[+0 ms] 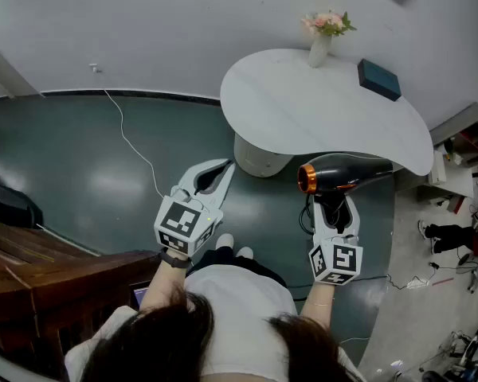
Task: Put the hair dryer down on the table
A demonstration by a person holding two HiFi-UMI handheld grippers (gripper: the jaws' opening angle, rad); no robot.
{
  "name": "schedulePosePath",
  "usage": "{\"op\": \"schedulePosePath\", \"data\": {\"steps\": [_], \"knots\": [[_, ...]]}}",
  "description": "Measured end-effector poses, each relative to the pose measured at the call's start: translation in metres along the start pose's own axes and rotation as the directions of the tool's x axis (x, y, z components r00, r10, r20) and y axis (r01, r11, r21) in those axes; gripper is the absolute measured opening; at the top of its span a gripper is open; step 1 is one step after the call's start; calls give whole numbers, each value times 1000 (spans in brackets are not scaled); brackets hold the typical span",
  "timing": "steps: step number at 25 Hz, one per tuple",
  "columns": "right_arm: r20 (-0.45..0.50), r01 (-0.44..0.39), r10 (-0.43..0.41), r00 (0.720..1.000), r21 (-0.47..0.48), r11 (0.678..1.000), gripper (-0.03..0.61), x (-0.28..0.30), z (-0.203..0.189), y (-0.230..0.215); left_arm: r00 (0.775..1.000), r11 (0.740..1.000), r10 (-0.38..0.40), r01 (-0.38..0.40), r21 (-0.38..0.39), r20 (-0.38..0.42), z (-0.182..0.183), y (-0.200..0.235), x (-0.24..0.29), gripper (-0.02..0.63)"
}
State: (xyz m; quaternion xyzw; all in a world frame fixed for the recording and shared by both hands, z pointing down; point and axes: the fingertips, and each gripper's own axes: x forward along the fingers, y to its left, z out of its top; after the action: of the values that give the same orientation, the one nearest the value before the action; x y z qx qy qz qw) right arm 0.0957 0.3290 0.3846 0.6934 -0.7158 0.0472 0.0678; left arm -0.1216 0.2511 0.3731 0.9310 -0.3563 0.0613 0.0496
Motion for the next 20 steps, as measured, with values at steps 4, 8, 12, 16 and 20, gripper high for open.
{"op": "schedulePosePath", "data": {"steps": [4, 8, 12, 16, 20], "knots": [[8, -25, 25, 1000, 28, 999, 256, -11, -7, -1, 1000, 1000, 18, -18, 17, -7, -4, -9, -7, 58], [18, -37, 36, 999, 55, 998, 252, -17, -10, -8, 999, 999, 32, -32, 2, -19, -10, -19, -9, 58], [30, -50, 48, 998, 87, 995, 251, -17, -13, -17, 999, 999, 37, -37, -5, -15, -12, -23, -2, 58], [39, -54, 50, 998, 91, 994, 250, -2, -10, -24, 999, 999, 35, -35, 1, -8, -8, -18, 14, 58], [44, -53, 49, 998, 93, 994, 250, 28, -5, -31, 1000, 1000, 26, -26, 7, -10, -8, -1, 41, 58]]}}
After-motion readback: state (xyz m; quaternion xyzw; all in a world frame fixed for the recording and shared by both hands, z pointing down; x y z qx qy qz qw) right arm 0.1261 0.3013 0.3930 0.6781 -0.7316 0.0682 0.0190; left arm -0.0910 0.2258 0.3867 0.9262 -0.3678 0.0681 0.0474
